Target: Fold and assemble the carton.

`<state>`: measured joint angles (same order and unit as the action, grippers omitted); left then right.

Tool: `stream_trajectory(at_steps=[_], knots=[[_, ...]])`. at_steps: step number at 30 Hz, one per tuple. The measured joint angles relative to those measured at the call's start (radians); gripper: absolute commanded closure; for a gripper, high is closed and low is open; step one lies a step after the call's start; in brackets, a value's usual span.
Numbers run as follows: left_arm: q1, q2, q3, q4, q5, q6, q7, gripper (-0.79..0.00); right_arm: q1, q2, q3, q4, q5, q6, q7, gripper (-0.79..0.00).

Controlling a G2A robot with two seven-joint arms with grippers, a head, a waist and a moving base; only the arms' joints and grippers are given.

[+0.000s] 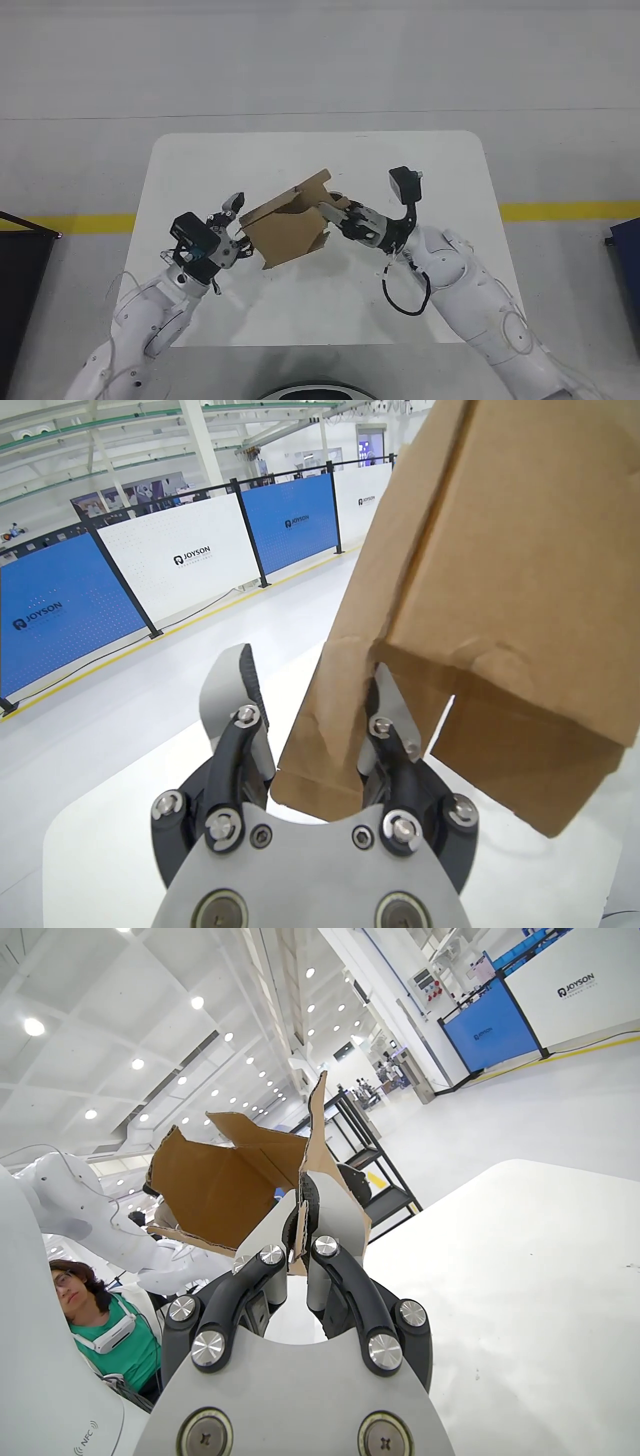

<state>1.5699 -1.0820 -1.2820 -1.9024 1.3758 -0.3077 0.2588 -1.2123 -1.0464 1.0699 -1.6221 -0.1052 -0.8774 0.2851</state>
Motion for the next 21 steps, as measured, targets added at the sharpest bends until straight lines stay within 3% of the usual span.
stream_trajectory(at_steps=[7, 13, 16, 21], knots=[[0.074, 0.006, -0.113, -0.023, -0.113, 0.002, 0.047, -0.785, -0.017, 0.000, 0.041, -0.006, -0.003, -0.018, -0.031, 0.000], [0.187, 0.017, -0.250, -0.078, -0.320, -0.124, 0.055, -0.785, -0.034, 0.000, 0.086, -0.021, -0.046, -0.011, -0.069, 0.000], [0.203, 0.017, -0.261, -0.085, -0.412, -0.162, 0.046, -0.785, -0.035, 0.000, 0.088, -0.021, -0.047, -0.010, -0.070, 0.000], [0.202, 0.017, -0.259, -0.084, -0.363, -0.150, 0.047, -0.785, -0.034, 0.000, 0.087, -0.021, -0.047, -0.010, -0.069, 0.000]])
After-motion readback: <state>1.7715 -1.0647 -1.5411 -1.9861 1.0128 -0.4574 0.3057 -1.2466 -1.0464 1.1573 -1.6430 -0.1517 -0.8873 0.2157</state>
